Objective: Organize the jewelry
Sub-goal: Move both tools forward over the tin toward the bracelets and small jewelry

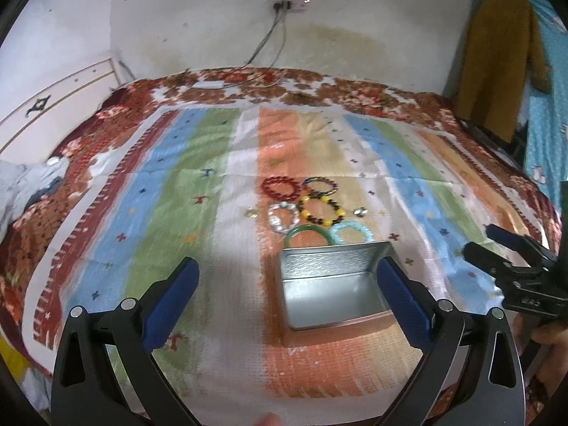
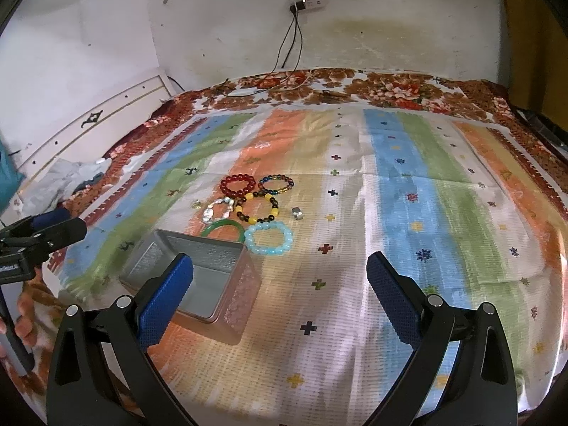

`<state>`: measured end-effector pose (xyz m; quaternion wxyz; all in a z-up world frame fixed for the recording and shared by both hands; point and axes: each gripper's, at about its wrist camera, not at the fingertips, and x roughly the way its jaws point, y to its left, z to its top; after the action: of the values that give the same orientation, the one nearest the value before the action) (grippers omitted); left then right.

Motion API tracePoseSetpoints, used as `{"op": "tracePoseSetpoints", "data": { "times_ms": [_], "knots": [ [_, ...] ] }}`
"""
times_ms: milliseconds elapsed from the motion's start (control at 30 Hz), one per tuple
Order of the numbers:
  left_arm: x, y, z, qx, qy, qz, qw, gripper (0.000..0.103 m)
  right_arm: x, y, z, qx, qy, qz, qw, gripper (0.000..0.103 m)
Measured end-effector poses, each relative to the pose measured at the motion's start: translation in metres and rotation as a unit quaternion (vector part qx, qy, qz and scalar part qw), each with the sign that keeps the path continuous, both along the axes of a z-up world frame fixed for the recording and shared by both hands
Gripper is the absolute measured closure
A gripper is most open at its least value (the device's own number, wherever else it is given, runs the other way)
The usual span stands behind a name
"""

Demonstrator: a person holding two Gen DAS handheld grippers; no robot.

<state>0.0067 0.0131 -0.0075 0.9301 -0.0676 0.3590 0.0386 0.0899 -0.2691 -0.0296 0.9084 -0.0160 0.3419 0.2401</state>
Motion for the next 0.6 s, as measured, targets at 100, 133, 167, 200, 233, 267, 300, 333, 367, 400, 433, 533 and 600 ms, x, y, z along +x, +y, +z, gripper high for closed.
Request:
{"op": "tracePoseSetpoints", "data": {
  "times_ms": [100,133,167,200,233,267,300,333,367,400,433,533,600],
  "knots": [
    [0.000,0.005,-0.001,-0.011,0.000,0.002,0.9999,0.005,0.000,0.002,0.002,-0.011,-0.006,-0.004,1.000,0.004],
    [0.000,0.006,0.000,-0.012,-0.001,0.004,0.9999,0.005,-0.001,0.003,0.002,-0.015,-0.009,-0.004,1.000,0.004],
    [-0.001,0.007,0.000,-0.015,-0.003,0.003,0.9999,0.005,-0.001,0.003,0.002,-0.018,-0.010,-0.003,1.000,0.004],
    [-0.001,0.007,0.001,-0.016,-0.004,0.001,0.9999,0.005,-0.001,0.004,0.002,-0.021,-0.011,-0.001,1.000,0.004],
    [0.000,0.004,0.001,-0.012,-0.003,0.003,0.9999,0.005,-0.001,0.005,0.003,-0.025,-0.013,-0.001,1.000,0.004],
    [0.000,0.003,0.001,-0.010,-0.003,0.005,0.9999,0.005,-0.001,0.007,0.003,-0.033,-0.018,-0.003,0.999,0.004],
    [0.001,0.004,0.001,-0.009,0.000,0.006,0.9999,0.005,-0.002,0.008,0.004,-0.040,-0.022,-0.003,0.999,0.004],
    [0.002,0.004,0.000,-0.010,0.003,0.008,0.9999,0.005,-0.002,0.010,0.005,-0.043,-0.022,-0.001,0.999,0.004],
    [0.002,0.005,0.000,-0.012,0.005,0.006,0.9999,0.005,-0.002,0.012,0.005,-0.044,-0.023,0.003,0.999,0.004],
    [0.005,0.003,-0.001,-0.014,0.008,0.005,0.9999,0.005,-0.002,0.013,0.005,-0.045,-0.023,0.003,0.999,0.004],
    [0.006,0.003,-0.002,-0.014,0.010,0.005,0.9998,0.005,-0.001,0.013,0.005,-0.045,-0.023,0.003,0.999,0.004],
    [0.012,0.004,-0.005,-0.015,0.021,0.004,0.9997,0.005,0.000,0.012,0.006,-0.038,-0.018,0.005,0.999,0.004],
    [0.015,0.004,-0.006,-0.020,0.025,-0.002,0.9995,0.005,0.003,0.012,0.006,-0.034,-0.014,0.005,0.999,0.004]
  ]
}}
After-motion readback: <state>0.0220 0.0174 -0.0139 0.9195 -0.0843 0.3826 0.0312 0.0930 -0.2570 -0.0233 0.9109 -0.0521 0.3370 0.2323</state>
